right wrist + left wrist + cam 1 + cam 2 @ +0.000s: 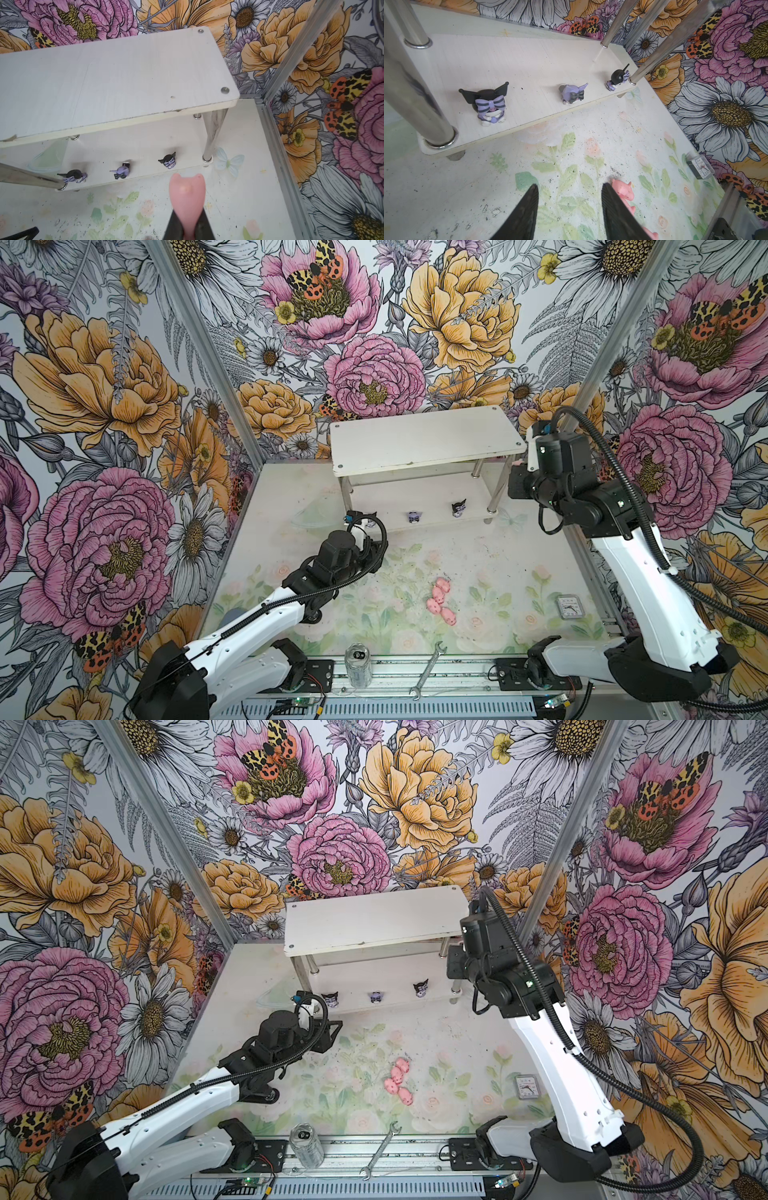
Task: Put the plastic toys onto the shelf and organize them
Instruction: 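Lift the pink pig with the right gripper up over the shelf's top surface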
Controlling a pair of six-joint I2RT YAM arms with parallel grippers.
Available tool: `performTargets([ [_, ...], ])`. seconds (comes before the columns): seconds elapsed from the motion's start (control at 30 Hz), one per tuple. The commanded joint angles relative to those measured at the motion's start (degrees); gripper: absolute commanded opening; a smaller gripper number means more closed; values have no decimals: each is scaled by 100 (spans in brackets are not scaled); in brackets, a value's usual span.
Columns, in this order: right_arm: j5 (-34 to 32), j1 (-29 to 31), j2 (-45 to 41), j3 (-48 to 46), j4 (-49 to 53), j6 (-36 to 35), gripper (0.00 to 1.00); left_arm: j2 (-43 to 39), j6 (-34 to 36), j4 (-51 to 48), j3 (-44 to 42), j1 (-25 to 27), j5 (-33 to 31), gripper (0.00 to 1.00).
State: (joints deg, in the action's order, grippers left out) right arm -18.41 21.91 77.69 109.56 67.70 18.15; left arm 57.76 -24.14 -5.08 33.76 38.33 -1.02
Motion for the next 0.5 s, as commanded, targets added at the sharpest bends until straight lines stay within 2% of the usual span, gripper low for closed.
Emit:
performTargets([
  [0.0,475,-378,701,713,325,-550,7,-10,-86,191,-114,-53,142,51],
  [0.13,879,-742,1632,1831,693,-723,6,55,-134,169,-98,-53,140,51],
  [0.37,1011,-960,3216,3945,1666,-1036,8,48,-265,104,-149,-54,114,51],
  [0.47,1004,-1006,3528,4350,1850,-1137,9,17,-327,87,-202,-53,86,51],
])
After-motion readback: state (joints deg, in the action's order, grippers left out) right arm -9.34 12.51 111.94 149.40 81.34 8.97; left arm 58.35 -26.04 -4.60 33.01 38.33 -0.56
